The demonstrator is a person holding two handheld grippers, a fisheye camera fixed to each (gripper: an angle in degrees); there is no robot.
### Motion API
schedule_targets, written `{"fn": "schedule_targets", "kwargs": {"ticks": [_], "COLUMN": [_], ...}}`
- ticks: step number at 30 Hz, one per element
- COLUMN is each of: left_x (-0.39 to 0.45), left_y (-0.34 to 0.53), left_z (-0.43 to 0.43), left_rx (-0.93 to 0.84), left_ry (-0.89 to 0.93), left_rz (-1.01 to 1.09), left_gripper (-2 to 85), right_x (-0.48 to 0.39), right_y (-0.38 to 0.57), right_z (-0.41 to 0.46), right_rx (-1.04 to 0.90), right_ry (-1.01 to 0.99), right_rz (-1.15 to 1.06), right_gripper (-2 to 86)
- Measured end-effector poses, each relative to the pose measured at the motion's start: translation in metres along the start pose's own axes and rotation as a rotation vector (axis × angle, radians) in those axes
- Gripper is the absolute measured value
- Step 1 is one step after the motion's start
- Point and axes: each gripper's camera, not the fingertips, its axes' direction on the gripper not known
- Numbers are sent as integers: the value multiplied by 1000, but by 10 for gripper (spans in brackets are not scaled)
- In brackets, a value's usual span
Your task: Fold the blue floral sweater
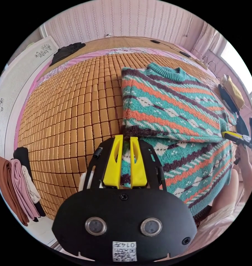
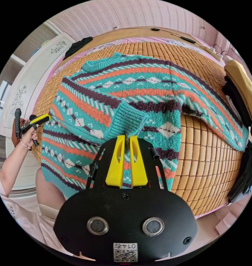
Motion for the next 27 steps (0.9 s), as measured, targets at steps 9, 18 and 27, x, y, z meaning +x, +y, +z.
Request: {"fn": "schedule_targets", "kwargs": {"ticks": [9, 18, 27], "left_x": [55, 177, 352], "left_y": [12, 0, -54], "left_z": [-28, -17, 25], "left_rx": [102, 104, 64], "left_ry": [28, 69, 137], "left_rz": [85, 313, 532], "left_gripper": [65, 60, 61], "right_x": [18, 85, 206], "right_y": [80, 205, 245], "right_z": [-97, -161, -216], "right_rx": [236, 331, 527], "right_ry": [-28, 64, 11], "right_rz": [72, 232, 472], "right_gripper": [75, 101, 116]}}
